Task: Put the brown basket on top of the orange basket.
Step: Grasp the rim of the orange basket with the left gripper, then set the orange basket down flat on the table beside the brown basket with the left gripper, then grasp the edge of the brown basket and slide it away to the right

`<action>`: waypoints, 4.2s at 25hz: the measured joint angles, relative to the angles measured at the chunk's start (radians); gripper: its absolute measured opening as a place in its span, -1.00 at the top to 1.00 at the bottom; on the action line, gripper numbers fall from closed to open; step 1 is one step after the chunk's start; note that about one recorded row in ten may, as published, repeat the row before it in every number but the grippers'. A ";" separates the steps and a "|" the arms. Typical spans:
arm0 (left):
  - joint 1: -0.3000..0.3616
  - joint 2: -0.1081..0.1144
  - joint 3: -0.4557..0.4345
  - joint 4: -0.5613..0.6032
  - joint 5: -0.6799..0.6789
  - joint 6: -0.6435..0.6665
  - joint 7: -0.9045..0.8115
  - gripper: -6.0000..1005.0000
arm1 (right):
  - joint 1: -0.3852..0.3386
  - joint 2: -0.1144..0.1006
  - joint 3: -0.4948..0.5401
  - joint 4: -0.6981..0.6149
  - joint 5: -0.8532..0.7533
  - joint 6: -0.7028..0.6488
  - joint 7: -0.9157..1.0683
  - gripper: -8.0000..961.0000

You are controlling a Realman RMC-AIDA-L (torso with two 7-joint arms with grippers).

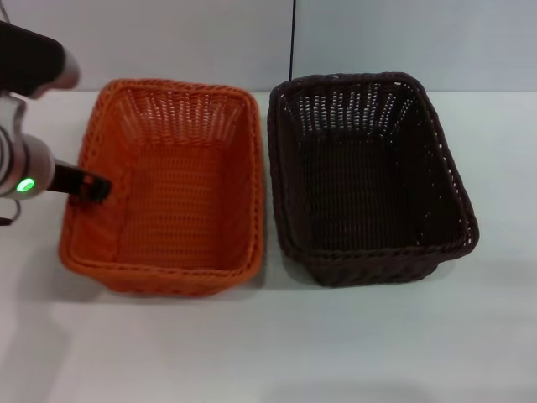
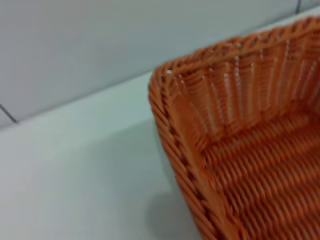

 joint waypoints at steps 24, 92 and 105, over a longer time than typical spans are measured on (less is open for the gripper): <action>0.043 0.002 -0.156 -0.528 0.000 -0.233 0.372 0.63 | -0.014 0.004 0.000 -0.013 0.004 -0.028 0.001 -0.70; 0.187 -0.004 0.027 -0.267 -0.255 0.898 0.594 -0.53 | -0.020 0.000 0.003 -0.038 0.000 -0.059 0.001 -0.70; 0.514 -0.007 0.306 0.292 -0.299 1.978 0.116 -0.55 | -0.008 -0.001 -0.006 -0.049 -0.001 -0.127 -0.003 -0.70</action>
